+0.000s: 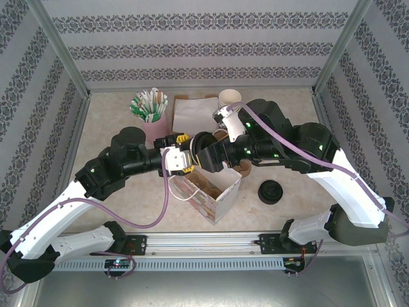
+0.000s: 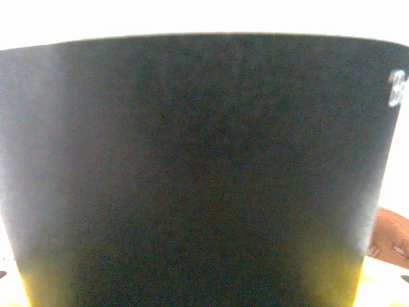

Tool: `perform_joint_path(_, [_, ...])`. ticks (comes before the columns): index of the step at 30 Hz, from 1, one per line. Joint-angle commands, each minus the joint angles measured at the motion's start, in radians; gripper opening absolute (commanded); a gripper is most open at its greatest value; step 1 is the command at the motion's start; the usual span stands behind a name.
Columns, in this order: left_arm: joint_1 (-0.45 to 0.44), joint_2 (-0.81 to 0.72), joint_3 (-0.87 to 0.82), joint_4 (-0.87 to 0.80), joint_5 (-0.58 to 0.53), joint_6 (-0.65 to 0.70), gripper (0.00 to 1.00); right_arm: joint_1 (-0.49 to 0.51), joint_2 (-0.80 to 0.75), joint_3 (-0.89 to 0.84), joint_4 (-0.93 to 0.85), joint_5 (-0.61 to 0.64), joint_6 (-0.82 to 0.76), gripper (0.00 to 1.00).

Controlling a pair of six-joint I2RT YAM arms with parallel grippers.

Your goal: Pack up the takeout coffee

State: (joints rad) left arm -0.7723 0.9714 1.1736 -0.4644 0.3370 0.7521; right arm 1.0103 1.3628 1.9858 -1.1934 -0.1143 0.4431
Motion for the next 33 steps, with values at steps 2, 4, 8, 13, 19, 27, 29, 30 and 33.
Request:
perform_joint_path(2, [-0.027,-0.002,0.038,0.044,0.034,0.0,0.48,0.01,0.01,-0.025,0.038,-0.009,0.009,0.85])
perform_joint_path(4, [-0.027,-0.003,0.037,0.044,0.032,0.001,0.48,0.01,0.014,-0.025,0.036,-0.006,0.011,0.83])
perform_joint_path(8, [-0.028,-0.002,0.037,0.049,0.028,0.001,0.49,0.013,0.01,-0.034,0.046,-0.002,0.01,0.77])
perform_joint_path(13, [-0.03,-0.008,0.035,0.047,0.006,0.001,0.55,0.013,0.008,-0.03,0.041,0.003,0.007,0.74])
perform_joint_path(19, [-0.03,-0.036,0.028,0.039,-0.015,0.006,0.72,0.013,-0.012,-0.033,0.022,0.031,0.001,0.72])
perform_joint_path(27, [-0.03,-0.079,0.012,0.048,-0.021,-0.021,1.0,0.012,-0.027,-0.026,-0.002,0.065,-0.009,0.71])
perform_joint_path(29, [-0.03,-0.098,0.009,0.049,-0.018,-0.04,1.0,0.011,-0.03,-0.016,-0.023,0.092,-0.018,0.71])
perform_joint_path(30, [-0.03,-0.109,0.006,0.05,-0.017,-0.054,1.0,0.011,-0.028,-0.009,-0.041,0.106,-0.022,0.7])
perform_joint_path(33, [-0.03,-0.16,-0.021,0.069,-0.019,-0.136,1.0,0.011,-0.02,0.02,-0.098,0.139,-0.042,0.7])
